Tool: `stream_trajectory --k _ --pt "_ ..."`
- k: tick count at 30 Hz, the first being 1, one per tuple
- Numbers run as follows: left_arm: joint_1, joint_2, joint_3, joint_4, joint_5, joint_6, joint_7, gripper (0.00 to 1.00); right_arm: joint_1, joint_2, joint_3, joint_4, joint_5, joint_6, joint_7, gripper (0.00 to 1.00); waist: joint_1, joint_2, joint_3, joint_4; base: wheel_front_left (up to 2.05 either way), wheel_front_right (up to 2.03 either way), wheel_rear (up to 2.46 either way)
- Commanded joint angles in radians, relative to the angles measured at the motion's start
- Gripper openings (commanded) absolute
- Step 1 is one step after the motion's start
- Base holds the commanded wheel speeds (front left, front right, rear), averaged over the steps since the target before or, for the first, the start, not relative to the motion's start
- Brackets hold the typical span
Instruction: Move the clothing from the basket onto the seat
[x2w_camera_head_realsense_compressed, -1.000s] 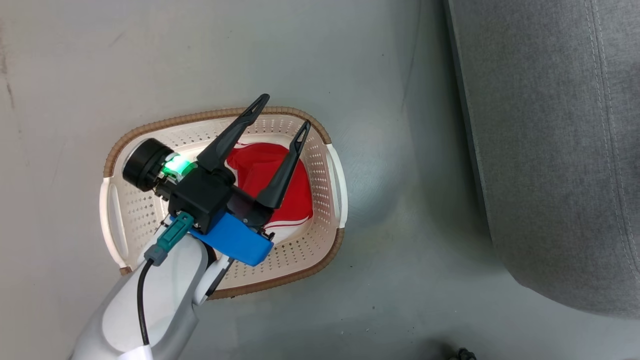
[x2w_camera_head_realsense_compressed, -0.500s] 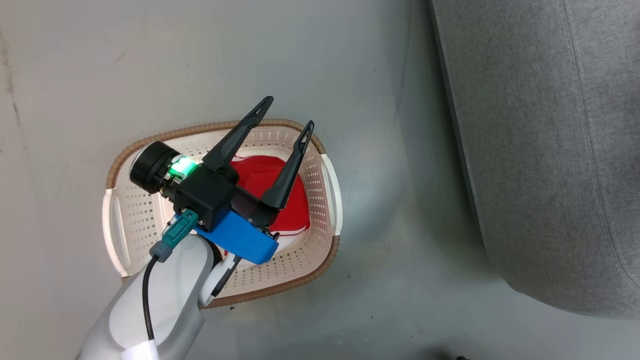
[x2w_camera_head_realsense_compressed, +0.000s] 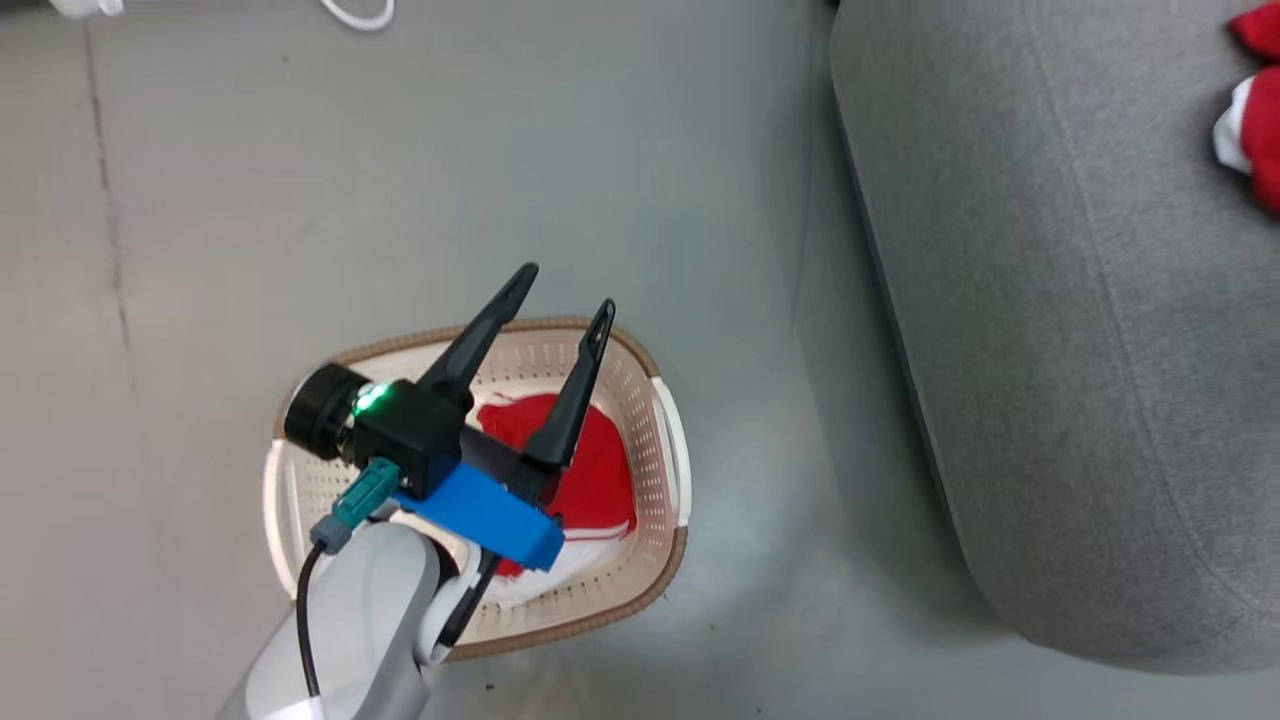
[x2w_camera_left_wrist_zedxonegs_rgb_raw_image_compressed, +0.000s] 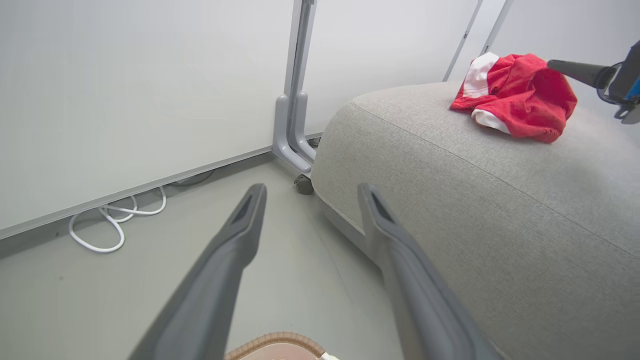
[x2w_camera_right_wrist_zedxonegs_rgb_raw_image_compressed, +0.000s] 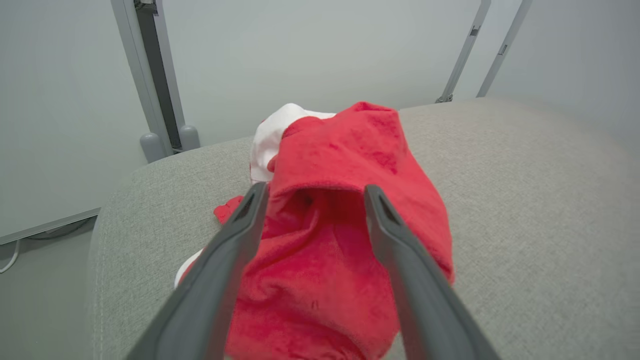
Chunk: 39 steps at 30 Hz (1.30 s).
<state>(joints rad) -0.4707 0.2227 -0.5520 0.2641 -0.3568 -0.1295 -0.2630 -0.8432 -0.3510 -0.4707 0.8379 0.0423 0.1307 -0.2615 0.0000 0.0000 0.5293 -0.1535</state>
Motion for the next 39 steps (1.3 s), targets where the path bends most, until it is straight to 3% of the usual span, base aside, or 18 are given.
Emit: stream_trajectory --k 1,10,16,27,39 --pt "0.019 -0.001 0.012 0.007 -0.003 -0.001 -0.003 1.00 0.019 -0.005 0.005 -0.009 -0.005 0.000 -0.004 1.00 0.0000 0.0000 -0.058 0.008 0.00 0.00 0.00" --pt "0.160 -0.053 0.091 0.043 0.002 -0.001 -0.003 1.00 0.179 0.041 0.062 -0.081 -0.012 0.000 0.013 1.00 0.0000 0.0000 -0.261 0.037 0.00 0.00 0.00" --pt "0.235 -0.081 0.151 0.055 0.021 -0.001 -0.003 1.00 0.308 0.080 0.100 -0.196 0.000 0.000 0.061 1.00 0.0000 0.0000 -0.365 0.070 0.00 0.00 0.00" --pt "0.330 -0.093 0.245 0.071 0.053 -0.001 -0.003 1.00 0.575 0.191 0.139 -0.505 0.006 0.000 0.159 1.00 0.0000 0.0000 -0.478 0.147 0.00 0.00 0.00" --pt "0.379 -0.103 0.331 0.092 0.074 -0.001 -0.003 1.00 0.764 0.279 0.239 -0.659 0.006 0.000 0.193 1.00 0.0000 0.0000 -0.527 0.219 0.00 0.00 0.00"
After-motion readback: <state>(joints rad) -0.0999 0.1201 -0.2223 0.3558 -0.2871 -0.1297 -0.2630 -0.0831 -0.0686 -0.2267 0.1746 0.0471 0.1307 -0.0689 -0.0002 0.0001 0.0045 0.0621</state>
